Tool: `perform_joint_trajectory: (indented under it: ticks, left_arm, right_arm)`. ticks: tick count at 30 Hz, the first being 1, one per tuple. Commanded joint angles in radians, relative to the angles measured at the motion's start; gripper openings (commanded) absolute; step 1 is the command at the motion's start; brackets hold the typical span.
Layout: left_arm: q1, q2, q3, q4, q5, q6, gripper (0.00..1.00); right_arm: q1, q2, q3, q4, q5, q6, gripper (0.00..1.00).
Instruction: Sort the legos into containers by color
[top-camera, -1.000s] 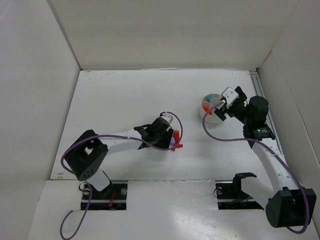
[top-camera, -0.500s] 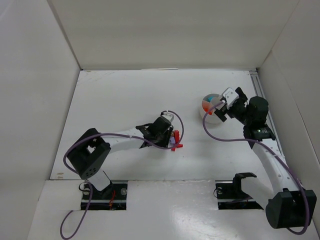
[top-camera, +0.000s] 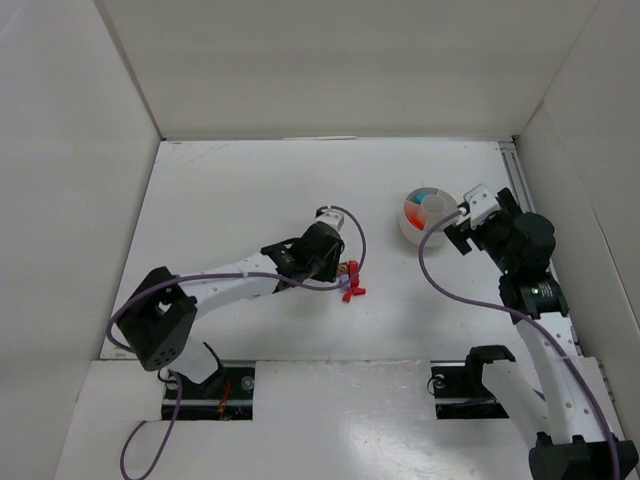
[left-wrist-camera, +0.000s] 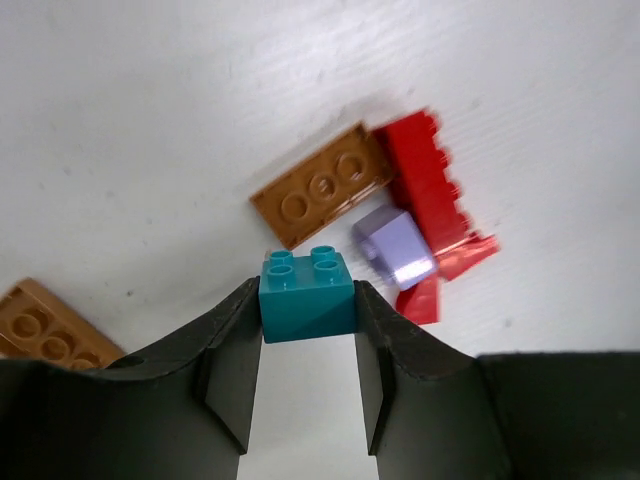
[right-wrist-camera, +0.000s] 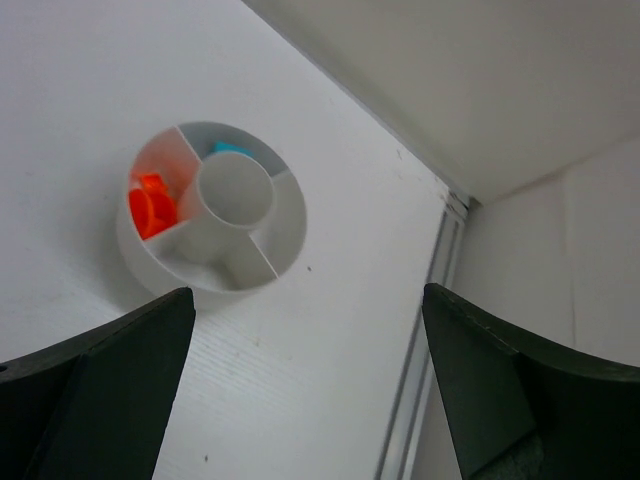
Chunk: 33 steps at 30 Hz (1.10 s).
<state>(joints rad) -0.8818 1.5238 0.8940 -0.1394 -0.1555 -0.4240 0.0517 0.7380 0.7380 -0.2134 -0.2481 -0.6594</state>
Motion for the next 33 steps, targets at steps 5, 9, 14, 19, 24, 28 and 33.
perform_joint_trajectory:
  ticks: [5, 9, 14, 19, 24, 28, 33]
  left_arm:
    - [0.009, -0.033, 0.277, 0.055, -0.038, 0.096, 0.19]
    - [0.020, 0.131, 0.527, 0.087, 0.026, 0.191, 0.19]
    - [0.059, 0.346, 0.799, 0.096, 0.155, 0.249, 0.19]
    - [0.060, 0.596, 1.126, 0.002, 0.272, 0.281, 0.19]
    - [0.060, 0.731, 1.342, -0.012, 0.356, 0.281, 0.23]
    - [0.060, 0.775, 1.352, 0.031, 0.384, 0.281, 0.25]
    - [0.060, 0.846, 1.401, 0.041, 0.373, 0.272, 0.25]
  right_arm:
    - [-0.009, -0.088, 0.032, -0.188, 0.479, 0.142, 1.00]
    - [-0.009, -0.155, 0.023, -0.210, 0.524, 0.176, 1.00]
    - [-0.009, -0.216, 0.014, -0.222, 0.553, 0.176, 1.00]
    - [-0.018, -0.215, 0.004, -0.222, 0.564, 0.176, 1.00]
    - [-0.018, -0.174, 0.015, -0.222, 0.564, 0.167, 1.00]
    - [-0.018, -0.154, 0.015, -0.222, 0.564, 0.167, 1.00]
    - [-0.018, -0.154, 0.024, -0.213, 0.564, 0.158, 1.00]
